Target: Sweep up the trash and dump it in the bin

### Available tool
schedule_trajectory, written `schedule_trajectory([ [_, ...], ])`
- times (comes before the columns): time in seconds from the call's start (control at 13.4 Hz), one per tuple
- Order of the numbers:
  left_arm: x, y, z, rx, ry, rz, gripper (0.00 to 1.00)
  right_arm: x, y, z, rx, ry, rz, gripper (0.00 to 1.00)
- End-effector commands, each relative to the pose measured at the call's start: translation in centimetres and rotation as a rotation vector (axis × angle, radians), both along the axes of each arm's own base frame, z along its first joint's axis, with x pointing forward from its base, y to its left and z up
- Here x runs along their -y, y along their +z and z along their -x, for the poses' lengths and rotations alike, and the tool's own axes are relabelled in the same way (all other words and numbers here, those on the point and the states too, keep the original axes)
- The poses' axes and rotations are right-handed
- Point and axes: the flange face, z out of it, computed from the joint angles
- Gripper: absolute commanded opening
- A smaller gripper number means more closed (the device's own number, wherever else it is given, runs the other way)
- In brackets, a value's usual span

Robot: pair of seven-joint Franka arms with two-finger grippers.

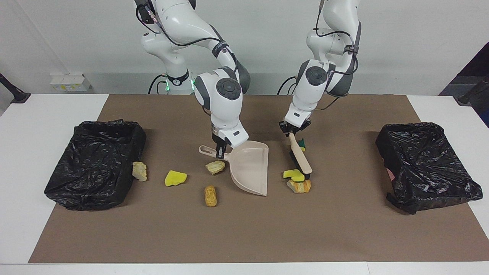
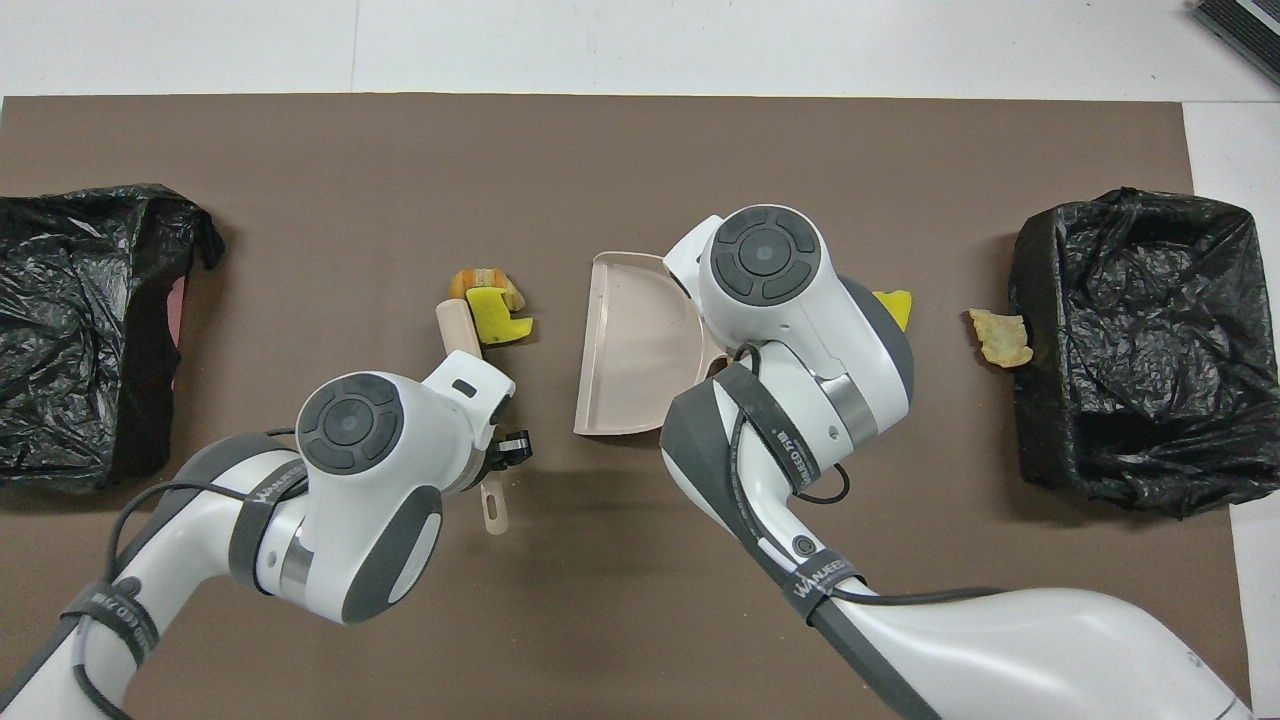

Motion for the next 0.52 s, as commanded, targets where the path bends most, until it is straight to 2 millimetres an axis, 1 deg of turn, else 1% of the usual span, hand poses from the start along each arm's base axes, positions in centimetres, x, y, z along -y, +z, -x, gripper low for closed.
schedule_trajectory([
  [0.0, 2.3, 0.7, -1.6, 0.013, -0.078, 0.035, 0.00, -0.4, -0.7, 0.2, 0.006, 0.017, 0.003, 0.00],
  [0.07, 3.4, 0.9, -1.0, 0.015, -0.148, 0.038, 0.00, -0.4, -0.6, 0.2, 0.007, 0.017, 0.003, 0.00],
  [0.22, 4.9, 1.3, 0.0, 0.011, -0.273, 0.043, 0.00, -0.5, -0.6, 0.3, 0.006, 0.019, 0.003, 0.00],
  [0.3, 4.9, 1.4, 0.0, -0.002, -0.305, 0.039, 0.00, -0.5, -0.6, 0.3, 0.006, 0.019, 0.003, 0.00],
  [0.37, 5.0, 2.3, 0.2, -0.007, -0.353, 0.041, 0.00, -0.5, -0.6, 0.3, 0.006, 0.019, 0.003, 0.00],
  [0.45, 4.7, 3.8, -0.1, -0.012, -0.355, 0.043, 0.00, -0.5, -0.6, 0.3, 0.005, 0.018, 0.004, 0.00],
])
